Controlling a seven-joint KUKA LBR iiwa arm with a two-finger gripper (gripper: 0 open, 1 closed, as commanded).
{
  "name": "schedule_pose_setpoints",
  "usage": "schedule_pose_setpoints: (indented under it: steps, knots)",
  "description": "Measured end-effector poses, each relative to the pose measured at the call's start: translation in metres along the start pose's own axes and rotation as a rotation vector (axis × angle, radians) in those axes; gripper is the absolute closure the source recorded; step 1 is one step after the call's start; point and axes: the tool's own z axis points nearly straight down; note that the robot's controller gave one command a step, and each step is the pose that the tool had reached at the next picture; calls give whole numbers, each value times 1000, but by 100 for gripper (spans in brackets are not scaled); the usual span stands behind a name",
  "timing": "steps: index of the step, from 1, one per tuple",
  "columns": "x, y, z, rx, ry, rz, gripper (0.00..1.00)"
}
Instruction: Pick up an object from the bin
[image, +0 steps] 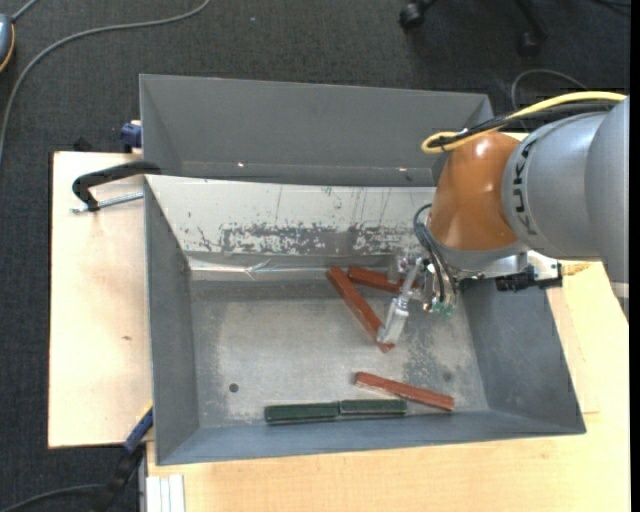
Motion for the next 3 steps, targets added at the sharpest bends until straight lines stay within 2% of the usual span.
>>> schedule_pose_setpoints:
  steps: [1, 2, 3]
  knots:
    - [35, 78, -4, -4, -4, 240, 0]
    - [35, 77, -3, -2, -6, 241, 100]
    - [47, 63, -137, -2, -6, 235, 100]
